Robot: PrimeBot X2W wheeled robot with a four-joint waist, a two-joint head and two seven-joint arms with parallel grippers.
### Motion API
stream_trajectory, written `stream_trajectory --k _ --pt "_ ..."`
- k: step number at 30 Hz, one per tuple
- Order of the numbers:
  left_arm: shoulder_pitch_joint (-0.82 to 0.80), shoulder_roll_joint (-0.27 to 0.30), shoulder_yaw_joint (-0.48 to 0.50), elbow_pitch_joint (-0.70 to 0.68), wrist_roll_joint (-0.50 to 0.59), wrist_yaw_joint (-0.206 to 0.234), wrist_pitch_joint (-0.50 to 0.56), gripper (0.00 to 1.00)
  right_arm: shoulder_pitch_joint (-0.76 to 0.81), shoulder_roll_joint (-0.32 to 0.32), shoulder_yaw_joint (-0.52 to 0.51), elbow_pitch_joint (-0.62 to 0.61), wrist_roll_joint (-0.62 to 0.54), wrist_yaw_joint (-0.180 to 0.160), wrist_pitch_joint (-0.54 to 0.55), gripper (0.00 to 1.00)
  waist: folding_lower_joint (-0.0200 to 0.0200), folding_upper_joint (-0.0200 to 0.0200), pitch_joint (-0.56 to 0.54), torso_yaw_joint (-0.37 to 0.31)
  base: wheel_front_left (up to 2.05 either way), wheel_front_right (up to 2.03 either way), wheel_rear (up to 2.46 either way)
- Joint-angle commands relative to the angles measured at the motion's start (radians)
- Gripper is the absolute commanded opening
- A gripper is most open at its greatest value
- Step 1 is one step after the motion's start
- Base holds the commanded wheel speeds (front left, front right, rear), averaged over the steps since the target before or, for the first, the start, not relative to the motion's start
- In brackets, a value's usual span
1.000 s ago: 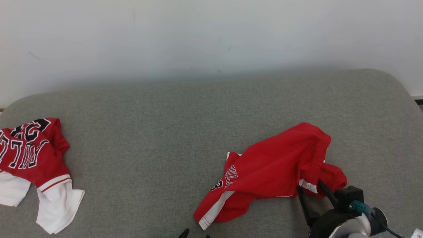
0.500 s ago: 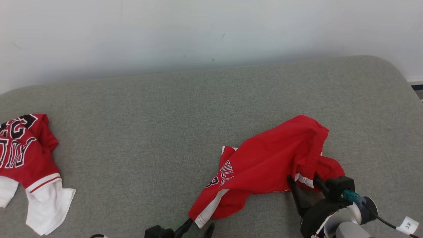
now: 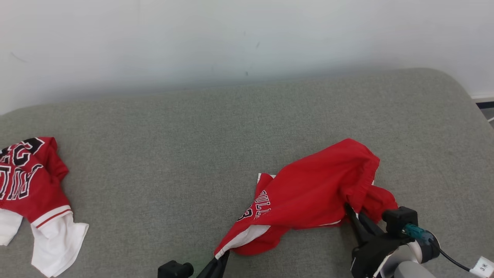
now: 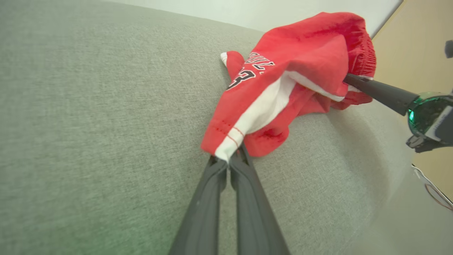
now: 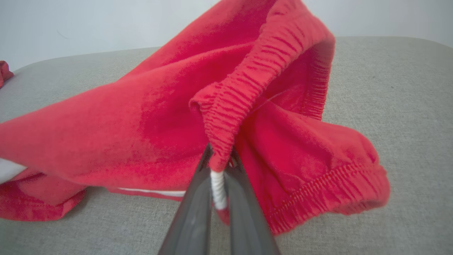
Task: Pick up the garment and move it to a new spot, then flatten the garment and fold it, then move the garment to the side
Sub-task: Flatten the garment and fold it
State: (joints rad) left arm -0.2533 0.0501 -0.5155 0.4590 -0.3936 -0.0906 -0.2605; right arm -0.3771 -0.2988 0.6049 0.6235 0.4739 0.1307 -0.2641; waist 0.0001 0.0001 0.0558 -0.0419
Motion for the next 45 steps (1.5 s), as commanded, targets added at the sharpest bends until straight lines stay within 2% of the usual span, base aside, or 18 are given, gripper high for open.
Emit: stream_trajectory --k 1,6,11,16,23,29,34,39,45 --pt "0.017 0.004 0.008 -0.007 0.005 -0.002 -0.003 0.00 0.010 -0.013 0.008 -0.011 0.004 0.000 -0.002 0.00 -0.0001 -0.0001 -0.016 0.008 0.00 0.00 0.00" --pt "0.055 0.039 0.065 -0.067 0.051 -0.008 -0.003 0.00 0.032 -0.094 0.060 -0.121 0.068 0.000 0.028 0.00 -0.0001 -0.0001 -0.050 0.007 0.00 0.00 0.00" --pt "0.030 0.090 0.108 -0.135 0.079 -0.013 -0.003 0.00 0.037 -0.147 0.072 -0.255 0.139 0.000 0.083 0.00 -0.0001 -0.0001 -0.066 0.003 0.00 0.00 0.00" --pt "-0.073 0.171 0.105 -0.179 0.113 -0.023 0.025 0.00 -0.018 -0.188 0.087 -0.385 0.226 0.000 0.152 0.00 -0.0001 -0.0001 -0.064 0.003 0.00 0.00 0.00" --pt "-0.312 0.266 0.089 -0.235 0.082 -0.037 0.122 0.00 -0.176 -0.185 0.103 -0.465 0.372 0.000 0.221 0.00 -0.0001 -0.0001 0.013 -0.001 0.00 0.00 0.00" --pt "-0.581 0.323 0.042 -0.182 0.027 -0.038 0.172 0.00 -0.419 -0.149 0.142 -0.380 0.473 0.000 0.258 0.00 -0.0001 -0.0001 0.141 -0.013 0.00 0.00 0.00" --pt "-0.780 0.356 -0.011 -0.099 -0.015 -0.039 0.172 0.00 -0.620 -0.120 0.172 -0.288 0.530 0.000 0.275 0.00 -0.0001 -0.0001 0.212 -0.022 0.00 0.00 0.00" --pt "-1.000 0.372 -0.061 0.019 -0.056 -0.039 0.166 0.00 -0.860 -0.066 0.172 -0.154 0.616 0.000 0.272 0.00 -0.0001 -0.0001 0.274 -0.029 0.00 0.00 0.00" --pt "-1.227 0.355 -0.125 0.166 -0.078 -0.039 0.127 0.00 -1.100 -0.023 0.162 0.029 0.643 0.000 0.221 0.00 -0.0001 -0.0001 0.298 -0.008 0.00 0.00 0.00"
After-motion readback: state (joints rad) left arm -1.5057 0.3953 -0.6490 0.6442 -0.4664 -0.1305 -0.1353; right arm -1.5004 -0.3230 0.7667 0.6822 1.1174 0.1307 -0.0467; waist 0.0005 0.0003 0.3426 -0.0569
